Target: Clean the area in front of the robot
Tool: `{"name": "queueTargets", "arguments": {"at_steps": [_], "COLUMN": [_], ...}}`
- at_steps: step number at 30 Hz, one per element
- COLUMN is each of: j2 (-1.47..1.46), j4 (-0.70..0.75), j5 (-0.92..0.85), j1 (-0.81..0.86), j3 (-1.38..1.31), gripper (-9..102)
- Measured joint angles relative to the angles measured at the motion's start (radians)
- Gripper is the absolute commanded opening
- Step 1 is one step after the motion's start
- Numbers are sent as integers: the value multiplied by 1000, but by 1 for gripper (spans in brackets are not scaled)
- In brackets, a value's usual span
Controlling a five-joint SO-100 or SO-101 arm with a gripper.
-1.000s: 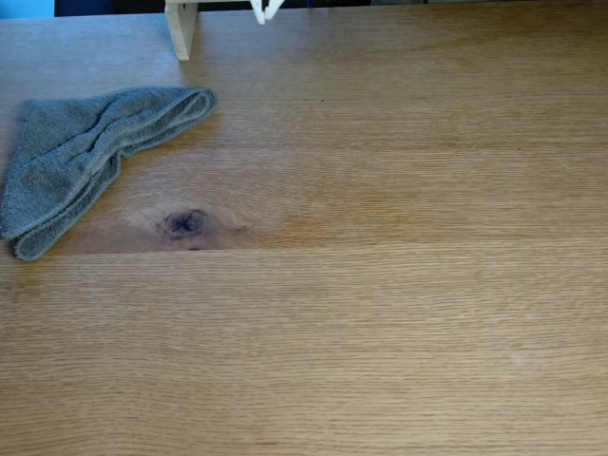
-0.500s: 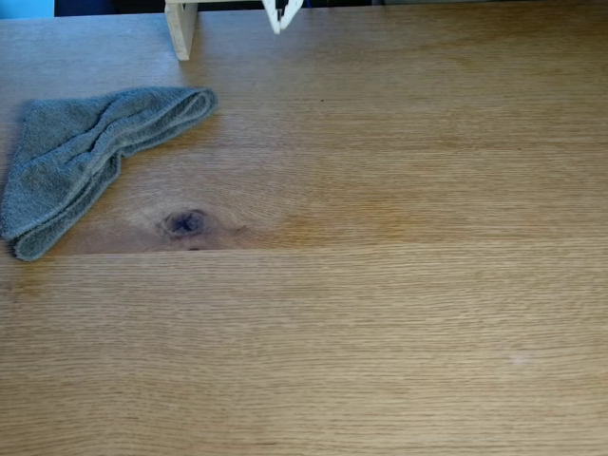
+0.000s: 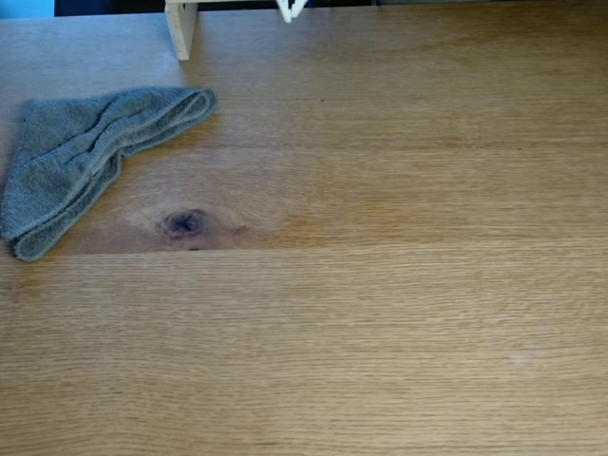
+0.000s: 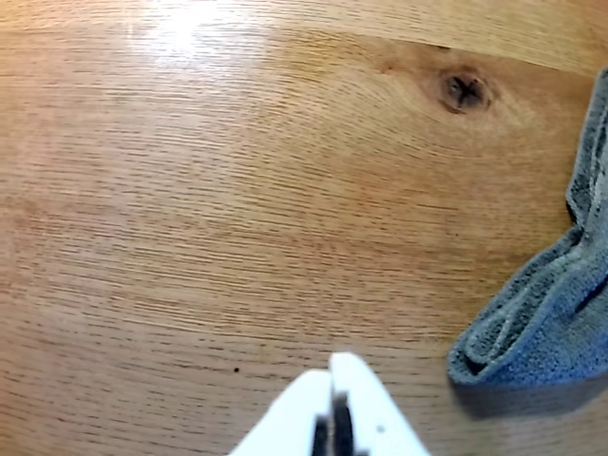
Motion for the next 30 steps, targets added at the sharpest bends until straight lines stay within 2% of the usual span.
{"name": "queueTargets", "arguments": {"at_steps": [30], "j2": [0], "j4": [0], "j5": [0], "j1": [-8], "j3": [0], "gripper": [0]}}
